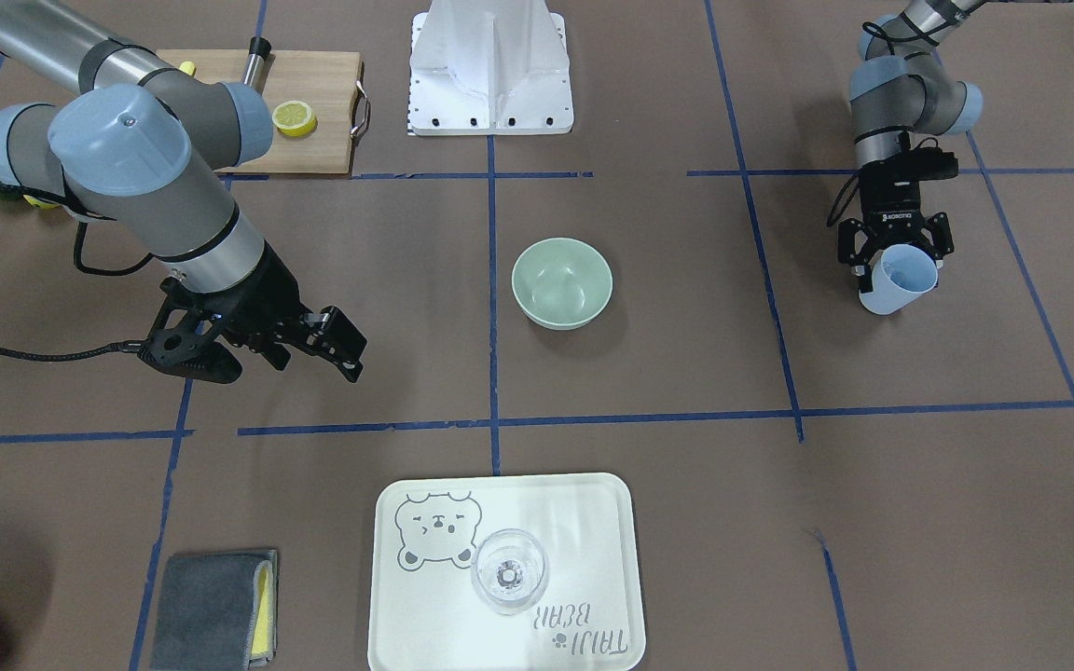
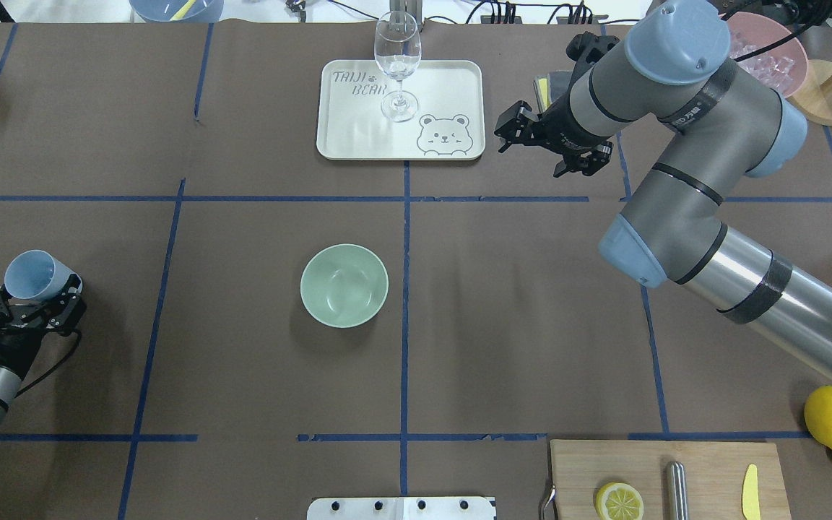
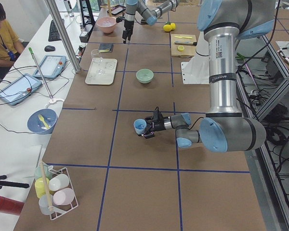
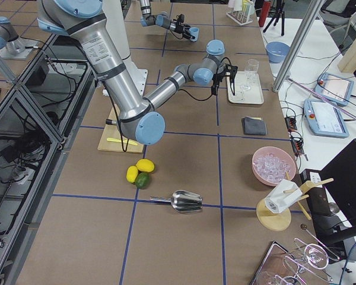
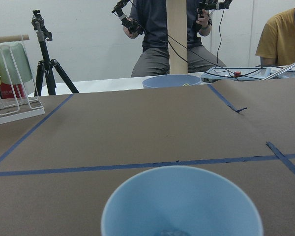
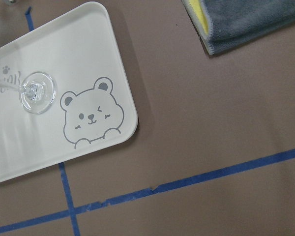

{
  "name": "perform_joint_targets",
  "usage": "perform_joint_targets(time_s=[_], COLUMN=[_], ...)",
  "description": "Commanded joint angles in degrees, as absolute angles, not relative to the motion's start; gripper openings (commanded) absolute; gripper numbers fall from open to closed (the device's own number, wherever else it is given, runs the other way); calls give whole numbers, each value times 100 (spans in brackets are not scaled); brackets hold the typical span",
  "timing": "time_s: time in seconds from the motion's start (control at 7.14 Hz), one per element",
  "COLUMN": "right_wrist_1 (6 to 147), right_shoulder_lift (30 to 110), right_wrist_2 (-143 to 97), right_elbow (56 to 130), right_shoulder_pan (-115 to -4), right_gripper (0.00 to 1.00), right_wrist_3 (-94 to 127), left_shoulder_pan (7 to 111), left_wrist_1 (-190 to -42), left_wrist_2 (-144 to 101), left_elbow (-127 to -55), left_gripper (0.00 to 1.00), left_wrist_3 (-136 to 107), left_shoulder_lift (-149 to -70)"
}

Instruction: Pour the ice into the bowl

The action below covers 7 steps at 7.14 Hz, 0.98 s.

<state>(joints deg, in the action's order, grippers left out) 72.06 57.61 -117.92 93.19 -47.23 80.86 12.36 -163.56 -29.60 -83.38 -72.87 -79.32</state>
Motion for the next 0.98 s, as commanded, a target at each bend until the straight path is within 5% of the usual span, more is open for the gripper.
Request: perform_joint_targets(time_s=[0.0,0.42,0.56,0.7,0.84], right_wrist_1=[7225,7242,7260,7268,7277], right_shoulder_lift=[5757,5748,5757,5757,5757], right_wrist_2=[-11795,-11804,-11804,-11804,-11804], right_elbow=[9316,9360,9386,9413,9465], right_shoulder_pan=[-4720,-4720,-4720,-4720,-4720], right_gripper=[100,100,100,100,100], right_wrist_3=[8086,8086,8086,8086,8095], left_shoulder_pan=[1248,1248,1248,1248,1257], left_wrist_1=[-16356,-16356,-16365,-16383,-16583], left_wrist_2=[-2979,-3059,-3076,-3172,-3295], left_elbow=[-8280,-8218,-8218,-8218,-8244], left_gripper=[99,97,86,67,30], left_wrist_3=[-7286,-7277,-7277,-7269,-7242], left_shoulder_lift=[-7980,-8050,-8051,-8051,-8051])
